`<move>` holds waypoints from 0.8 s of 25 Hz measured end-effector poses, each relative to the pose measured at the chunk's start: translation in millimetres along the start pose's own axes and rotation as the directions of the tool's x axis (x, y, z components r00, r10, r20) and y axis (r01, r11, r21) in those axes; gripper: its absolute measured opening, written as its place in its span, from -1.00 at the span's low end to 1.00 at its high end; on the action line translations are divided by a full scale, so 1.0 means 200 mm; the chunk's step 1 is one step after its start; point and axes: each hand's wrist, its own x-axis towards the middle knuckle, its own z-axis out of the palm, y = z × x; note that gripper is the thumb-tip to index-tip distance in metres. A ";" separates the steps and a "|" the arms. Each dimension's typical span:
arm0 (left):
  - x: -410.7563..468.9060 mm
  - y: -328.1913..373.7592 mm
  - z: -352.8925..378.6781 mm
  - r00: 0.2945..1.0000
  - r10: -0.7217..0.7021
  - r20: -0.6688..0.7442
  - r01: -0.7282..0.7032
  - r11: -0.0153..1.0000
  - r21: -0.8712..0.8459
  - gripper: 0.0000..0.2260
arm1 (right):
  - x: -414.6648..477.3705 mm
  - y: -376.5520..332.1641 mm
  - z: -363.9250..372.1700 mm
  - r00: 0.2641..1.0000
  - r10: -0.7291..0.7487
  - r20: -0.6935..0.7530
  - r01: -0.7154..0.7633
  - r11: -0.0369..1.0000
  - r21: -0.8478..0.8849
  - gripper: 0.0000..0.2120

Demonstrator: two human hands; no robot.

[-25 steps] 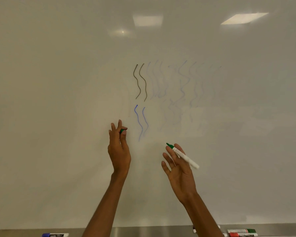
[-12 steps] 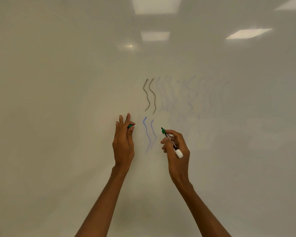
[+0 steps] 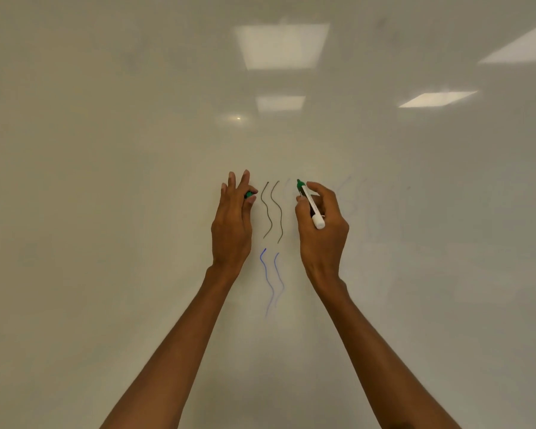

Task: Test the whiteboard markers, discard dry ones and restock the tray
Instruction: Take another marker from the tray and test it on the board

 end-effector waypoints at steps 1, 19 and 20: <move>0.06 0.01 0.00 1.000 0.020 -0.011 -0.020 1.000 0.000 -0.55 | 0.04 -0.01 0.01 1.000 -0.024 -0.013 0.024 1.000 -0.011 -0.80; 0.55 -0.08 0.09 0.980 0.113 -0.162 -0.121 0.992 -0.040 -0.58 | 0.57 -0.04 0.25 0.908 -0.417 -0.045 0.370 0.848 -0.380 -0.72; 0.55 -0.08 0.09 0.981 0.114 -0.158 -0.119 0.993 -0.024 -0.57 | 0.58 -0.03 0.27 0.894 -0.447 -0.040 0.395 0.826 -0.402 -0.72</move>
